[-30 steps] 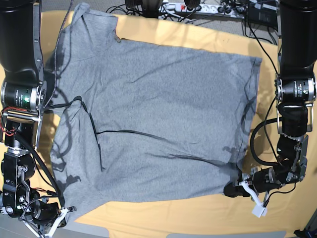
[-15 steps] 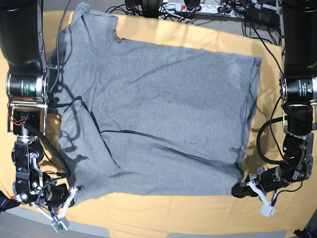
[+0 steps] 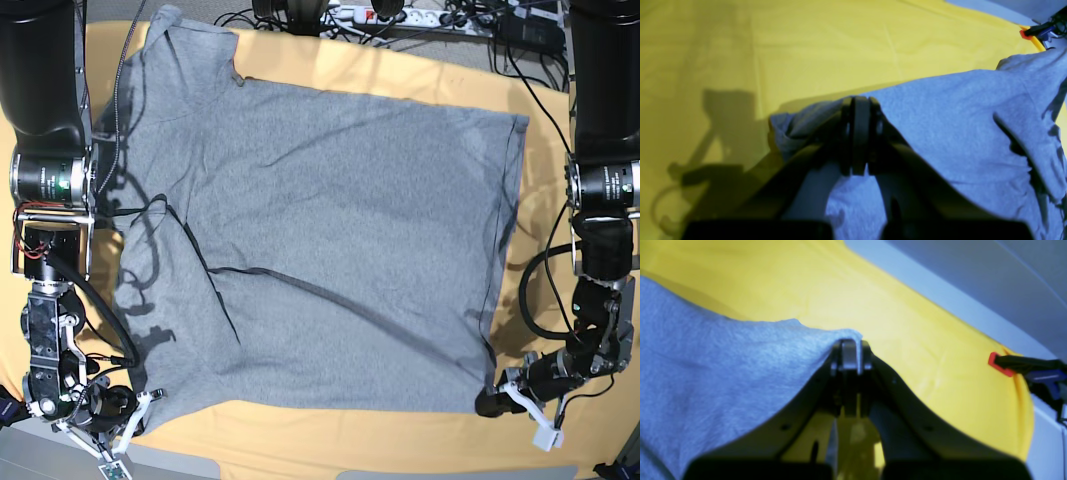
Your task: Layout the t-shirt on the table in an organized manner, then fold the t-shirt properly
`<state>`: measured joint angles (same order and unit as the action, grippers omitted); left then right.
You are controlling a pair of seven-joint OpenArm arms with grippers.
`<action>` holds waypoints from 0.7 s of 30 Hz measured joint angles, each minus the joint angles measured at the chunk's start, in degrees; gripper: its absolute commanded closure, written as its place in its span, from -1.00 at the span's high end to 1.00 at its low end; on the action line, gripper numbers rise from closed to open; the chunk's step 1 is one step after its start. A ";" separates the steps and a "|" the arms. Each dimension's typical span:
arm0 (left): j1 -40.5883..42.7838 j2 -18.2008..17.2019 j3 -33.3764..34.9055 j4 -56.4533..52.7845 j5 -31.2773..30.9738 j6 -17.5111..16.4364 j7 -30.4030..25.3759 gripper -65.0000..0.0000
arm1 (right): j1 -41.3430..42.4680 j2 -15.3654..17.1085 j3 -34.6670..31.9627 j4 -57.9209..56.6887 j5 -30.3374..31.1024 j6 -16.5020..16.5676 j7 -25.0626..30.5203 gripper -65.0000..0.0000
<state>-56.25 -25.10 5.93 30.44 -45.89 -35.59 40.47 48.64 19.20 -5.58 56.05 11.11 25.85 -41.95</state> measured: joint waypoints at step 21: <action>-1.68 -0.02 0.00 0.00 0.02 -0.46 0.02 -1.00 | 5.75 0.00 0.00 -0.09 -3.65 -0.44 3.19 -1.00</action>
<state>-57.93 -25.12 5.93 30.44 -45.87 -36.05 40.49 54.39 19.20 -5.58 55.96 7.46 25.41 -38.76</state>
